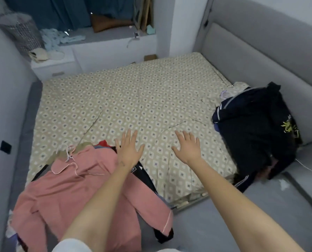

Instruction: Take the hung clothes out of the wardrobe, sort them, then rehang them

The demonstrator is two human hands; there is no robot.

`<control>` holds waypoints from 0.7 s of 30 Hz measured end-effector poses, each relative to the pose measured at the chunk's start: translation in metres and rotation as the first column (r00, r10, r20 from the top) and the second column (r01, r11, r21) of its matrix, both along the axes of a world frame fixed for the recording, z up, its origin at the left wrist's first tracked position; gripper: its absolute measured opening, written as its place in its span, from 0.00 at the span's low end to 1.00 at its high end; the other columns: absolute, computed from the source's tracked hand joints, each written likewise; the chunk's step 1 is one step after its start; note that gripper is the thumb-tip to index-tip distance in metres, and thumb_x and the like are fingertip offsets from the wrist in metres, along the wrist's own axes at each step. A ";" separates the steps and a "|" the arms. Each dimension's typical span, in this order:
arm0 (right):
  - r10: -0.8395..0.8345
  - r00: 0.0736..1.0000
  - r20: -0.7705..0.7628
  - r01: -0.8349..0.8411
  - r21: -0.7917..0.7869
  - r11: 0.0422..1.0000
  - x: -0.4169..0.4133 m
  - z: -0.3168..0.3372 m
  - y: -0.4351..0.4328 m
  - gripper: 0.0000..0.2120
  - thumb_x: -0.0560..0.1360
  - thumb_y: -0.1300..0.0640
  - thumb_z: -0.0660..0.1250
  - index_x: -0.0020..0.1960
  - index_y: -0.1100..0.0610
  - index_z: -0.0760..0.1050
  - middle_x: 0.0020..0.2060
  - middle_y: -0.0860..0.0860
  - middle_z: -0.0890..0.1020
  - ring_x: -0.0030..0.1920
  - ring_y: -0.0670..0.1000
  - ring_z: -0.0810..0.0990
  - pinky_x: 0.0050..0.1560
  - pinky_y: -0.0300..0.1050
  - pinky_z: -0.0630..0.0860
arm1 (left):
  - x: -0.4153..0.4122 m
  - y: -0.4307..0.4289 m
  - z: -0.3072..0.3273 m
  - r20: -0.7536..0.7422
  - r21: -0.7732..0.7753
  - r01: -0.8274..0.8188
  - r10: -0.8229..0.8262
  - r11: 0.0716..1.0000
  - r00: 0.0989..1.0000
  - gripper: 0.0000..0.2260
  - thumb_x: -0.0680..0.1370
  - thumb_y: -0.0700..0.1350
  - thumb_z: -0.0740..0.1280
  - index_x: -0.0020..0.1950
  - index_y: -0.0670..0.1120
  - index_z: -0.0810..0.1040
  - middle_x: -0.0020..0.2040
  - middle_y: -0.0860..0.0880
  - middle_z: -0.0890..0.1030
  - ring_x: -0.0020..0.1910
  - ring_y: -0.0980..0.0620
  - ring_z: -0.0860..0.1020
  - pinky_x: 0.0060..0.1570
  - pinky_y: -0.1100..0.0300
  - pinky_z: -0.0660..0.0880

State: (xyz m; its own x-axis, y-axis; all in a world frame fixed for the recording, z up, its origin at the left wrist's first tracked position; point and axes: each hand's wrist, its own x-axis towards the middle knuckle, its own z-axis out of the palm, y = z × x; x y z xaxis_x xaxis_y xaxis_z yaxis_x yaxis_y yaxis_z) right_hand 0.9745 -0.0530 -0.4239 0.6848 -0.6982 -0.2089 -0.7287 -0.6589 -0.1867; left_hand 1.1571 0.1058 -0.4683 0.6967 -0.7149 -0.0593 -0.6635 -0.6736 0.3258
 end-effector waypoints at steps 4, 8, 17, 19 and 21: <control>-0.098 0.995 -0.013 0.097 -0.073 0.993 -0.080 0.018 -0.047 0.33 0.80 0.39 0.55 0.80 0.48 0.47 0.79 0.54 0.54 0.78 0.58 0.52 0.76 0.60 0.50 | -0.060 -0.061 0.017 -0.002 -0.003 0.085 -0.085 0.996 0.996 0.31 0.82 0.62 0.53 0.81 0.54 0.47 0.82 0.49 0.46 0.80 0.48 0.43 0.75 0.43 0.36; -0.208 0.978 -0.018 0.204 -0.135 0.970 -0.149 0.030 -0.087 0.33 0.80 0.39 0.55 0.80 0.50 0.49 0.78 0.55 0.57 0.77 0.59 0.53 0.75 0.59 0.51 | -0.106 -0.118 0.035 0.022 -0.014 0.182 -0.182 0.983 0.983 0.32 0.82 0.63 0.52 0.81 0.53 0.46 0.82 0.49 0.46 0.80 0.48 0.42 0.75 0.44 0.34; -0.356 0.935 0.005 0.353 -0.143 0.925 -0.236 0.030 -0.167 0.34 0.80 0.39 0.55 0.80 0.48 0.46 0.78 0.55 0.55 0.78 0.58 0.51 0.75 0.58 0.50 | -0.170 -0.231 0.037 0.024 0.027 0.303 -0.304 0.953 0.952 0.33 0.82 0.64 0.52 0.81 0.53 0.44 0.82 0.50 0.44 0.80 0.48 0.41 0.75 0.43 0.36; -0.367 0.930 -0.003 0.363 -0.148 0.920 -0.249 0.027 -0.187 0.35 0.80 0.39 0.56 0.80 0.48 0.46 0.78 0.55 0.55 0.78 0.58 0.51 0.75 0.58 0.50 | -0.178 -0.257 0.031 0.006 0.030 0.310 -0.310 0.950 0.951 0.33 0.82 0.63 0.52 0.81 0.52 0.45 0.82 0.49 0.44 0.80 0.48 0.40 0.75 0.42 0.36; -0.386 0.922 -0.012 0.380 -0.143 0.914 -0.261 0.023 -0.210 0.35 0.80 0.39 0.56 0.80 0.48 0.46 0.78 0.55 0.55 0.78 0.58 0.51 0.76 0.59 0.50 | -0.186 -0.283 0.024 -0.005 0.022 0.309 -0.309 0.951 0.951 0.33 0.82 0.63 0.53 0.81 0.52 0.46 0.82 0.49 0.45 0.80 0.48 0.42 0.76 0.42 0.38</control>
